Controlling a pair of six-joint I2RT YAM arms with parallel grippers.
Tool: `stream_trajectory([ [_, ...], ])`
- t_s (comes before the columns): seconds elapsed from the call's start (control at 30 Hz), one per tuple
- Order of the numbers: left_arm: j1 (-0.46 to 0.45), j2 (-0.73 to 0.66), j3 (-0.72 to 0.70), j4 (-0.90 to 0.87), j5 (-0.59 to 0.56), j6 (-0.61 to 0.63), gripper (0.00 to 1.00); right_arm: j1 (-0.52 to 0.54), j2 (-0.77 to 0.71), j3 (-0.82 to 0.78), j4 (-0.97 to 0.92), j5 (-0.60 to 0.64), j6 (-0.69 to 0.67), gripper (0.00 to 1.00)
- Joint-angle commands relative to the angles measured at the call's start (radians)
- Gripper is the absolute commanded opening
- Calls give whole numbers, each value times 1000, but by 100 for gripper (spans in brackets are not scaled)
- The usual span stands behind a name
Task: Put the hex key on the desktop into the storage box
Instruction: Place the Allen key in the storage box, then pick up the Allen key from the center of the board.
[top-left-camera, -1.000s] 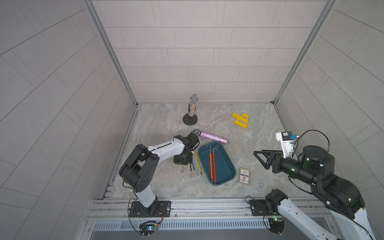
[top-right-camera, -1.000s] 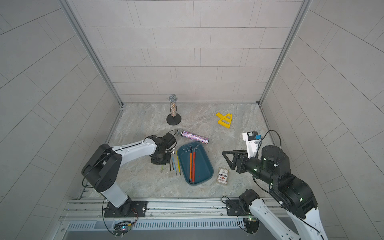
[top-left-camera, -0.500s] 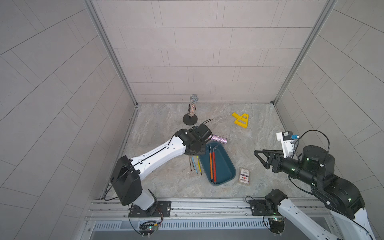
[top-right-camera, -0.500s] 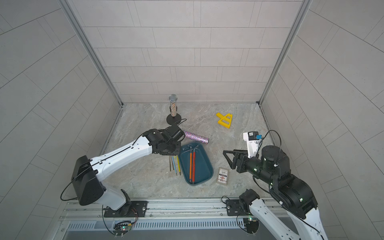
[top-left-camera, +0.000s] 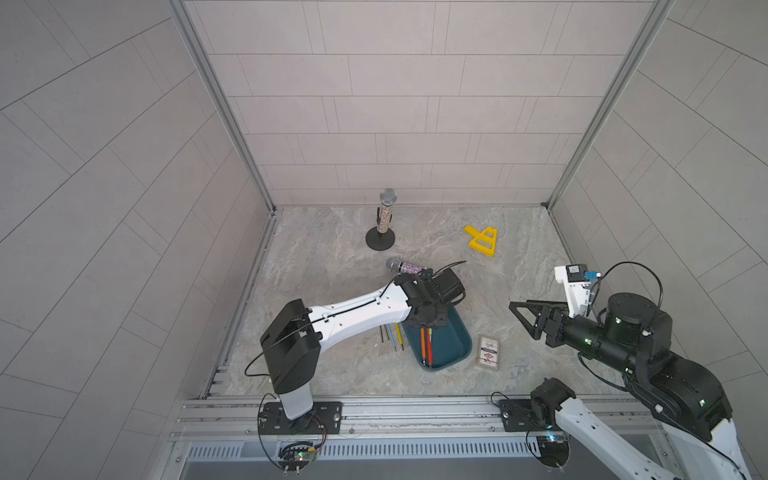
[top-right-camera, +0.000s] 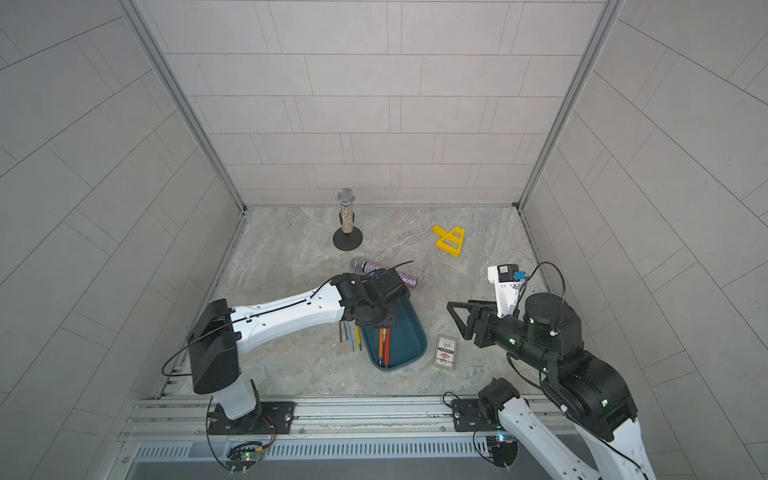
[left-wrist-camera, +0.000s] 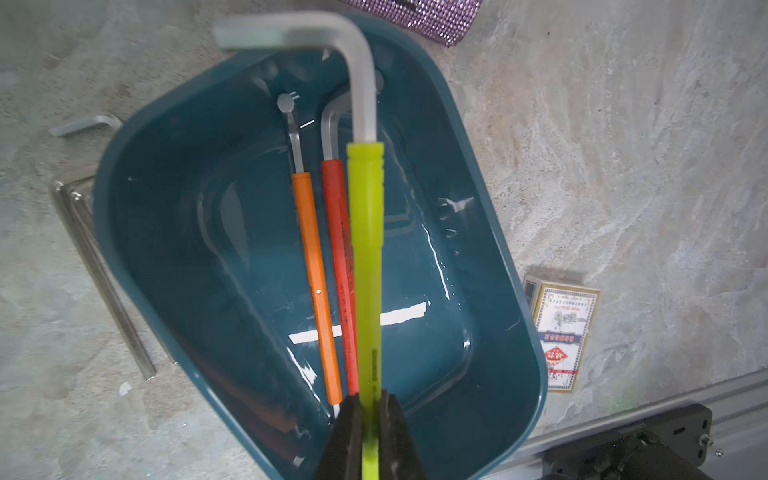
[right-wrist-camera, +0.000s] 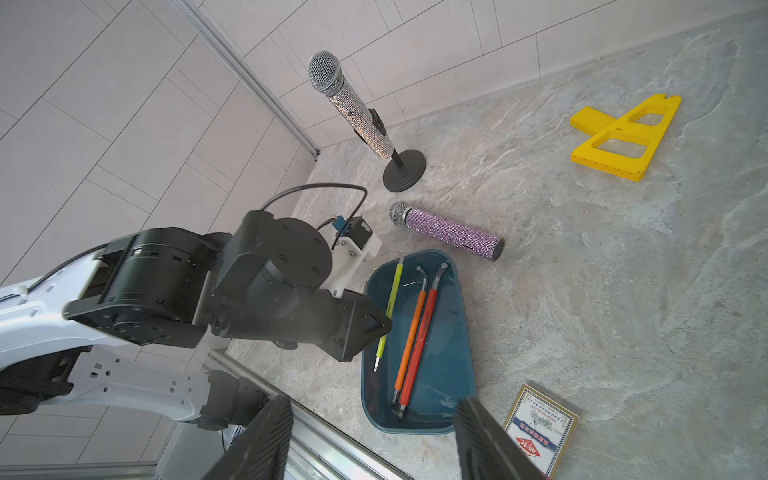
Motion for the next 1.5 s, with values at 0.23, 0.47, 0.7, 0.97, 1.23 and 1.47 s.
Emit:
stream_trajectory([
  [0.23,-3,88,-51,79,41,-46,0,5,-10,-3,-16,18,-8,67],
  [0.47,-1,142,-59,97,62,-37,0,6,-13,-10,-15,19,-8,67],
  [0.7,2,171,-64,103,63,-31,0,5,-14,-15,-15,19,-5,67],
  [0.97,5,184,-59,102,75,-22,18,5,-13,-21,-13,19,-5,67],
  [1.23,6,126,-25,66,16,-3,30,5,-7,-16,-14,21,-7,67],
  [1.47,5,-17,-21,59,-81,3,30,5,-6,-15,-13,22,-8,67],
])
